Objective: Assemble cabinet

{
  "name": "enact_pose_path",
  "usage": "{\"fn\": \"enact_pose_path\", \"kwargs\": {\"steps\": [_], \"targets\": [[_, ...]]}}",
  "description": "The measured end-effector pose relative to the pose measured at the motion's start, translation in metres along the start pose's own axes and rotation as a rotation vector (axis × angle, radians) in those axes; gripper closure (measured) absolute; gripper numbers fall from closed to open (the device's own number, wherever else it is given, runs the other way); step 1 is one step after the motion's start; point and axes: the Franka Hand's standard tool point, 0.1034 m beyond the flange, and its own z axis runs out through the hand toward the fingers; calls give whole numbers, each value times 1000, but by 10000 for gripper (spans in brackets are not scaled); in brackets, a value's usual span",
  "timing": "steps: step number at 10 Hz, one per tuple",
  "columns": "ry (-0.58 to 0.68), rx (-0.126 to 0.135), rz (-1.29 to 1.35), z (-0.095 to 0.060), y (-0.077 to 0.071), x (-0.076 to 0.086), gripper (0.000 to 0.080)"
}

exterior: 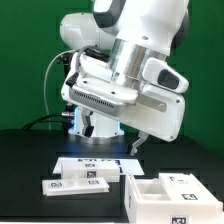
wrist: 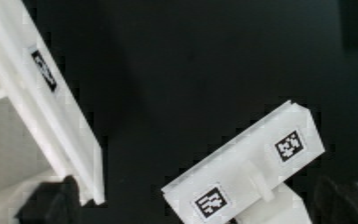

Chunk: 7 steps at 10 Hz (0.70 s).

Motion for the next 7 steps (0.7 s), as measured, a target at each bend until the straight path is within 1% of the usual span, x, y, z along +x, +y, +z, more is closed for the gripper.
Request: {"fn": "enact_pose_path", "kwargs": {"steps": [1,2,3,5,6,7], "targets": [[-1,2,-71,0,-1,0,151],[5,15,-73,1,-1,2,151],[22,89,-59,2,-2,13,151],[55,208,-53,9,7,39,151],[66,273,-60,10,9,51,151],[67,293,-61,10,13,56,151]]}}
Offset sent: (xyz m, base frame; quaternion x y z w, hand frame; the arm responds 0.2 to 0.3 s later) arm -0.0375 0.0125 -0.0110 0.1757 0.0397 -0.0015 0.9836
